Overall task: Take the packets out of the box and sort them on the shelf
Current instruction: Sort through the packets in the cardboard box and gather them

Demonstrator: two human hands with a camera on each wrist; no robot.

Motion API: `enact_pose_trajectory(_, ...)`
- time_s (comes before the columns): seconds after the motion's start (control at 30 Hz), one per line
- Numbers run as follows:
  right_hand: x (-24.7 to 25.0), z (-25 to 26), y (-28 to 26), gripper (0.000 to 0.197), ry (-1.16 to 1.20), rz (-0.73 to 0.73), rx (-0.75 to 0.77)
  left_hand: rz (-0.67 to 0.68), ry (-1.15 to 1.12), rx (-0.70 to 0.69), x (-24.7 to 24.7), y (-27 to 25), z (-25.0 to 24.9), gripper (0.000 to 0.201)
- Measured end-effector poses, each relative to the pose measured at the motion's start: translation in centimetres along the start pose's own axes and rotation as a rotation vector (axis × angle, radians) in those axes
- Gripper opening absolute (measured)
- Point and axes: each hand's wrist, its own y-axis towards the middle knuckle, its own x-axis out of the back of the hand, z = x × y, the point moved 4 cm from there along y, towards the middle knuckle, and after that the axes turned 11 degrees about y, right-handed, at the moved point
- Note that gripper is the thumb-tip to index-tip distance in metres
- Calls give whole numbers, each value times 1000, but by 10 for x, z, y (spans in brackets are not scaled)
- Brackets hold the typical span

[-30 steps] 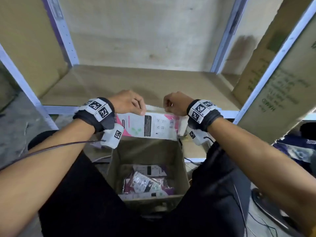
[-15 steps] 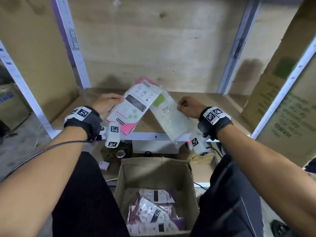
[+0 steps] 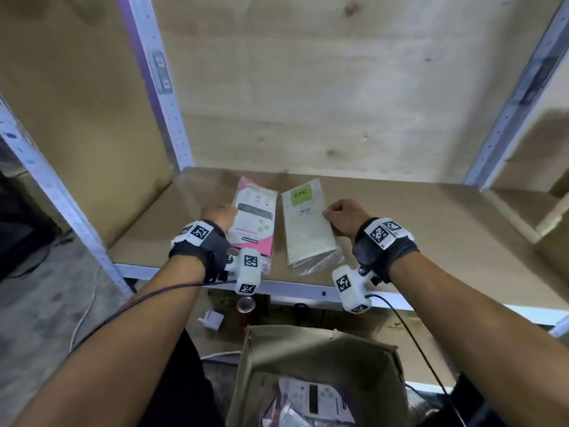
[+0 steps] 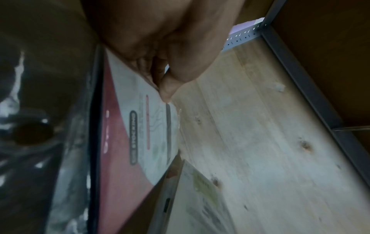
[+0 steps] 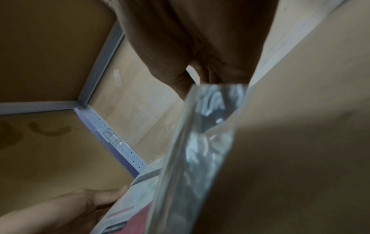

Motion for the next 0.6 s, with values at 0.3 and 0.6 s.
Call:
enact_pose_trajectory(0.3, -69, 7, 70, 23, 22, 95, -73, -154, 301, 2, 24, 64, -3, 36)
enact_pose_trajectory(0.6, -113, 20, 121, 24, 68, 121, -134, -241, 380, -24, 53, 128, -6, 29)
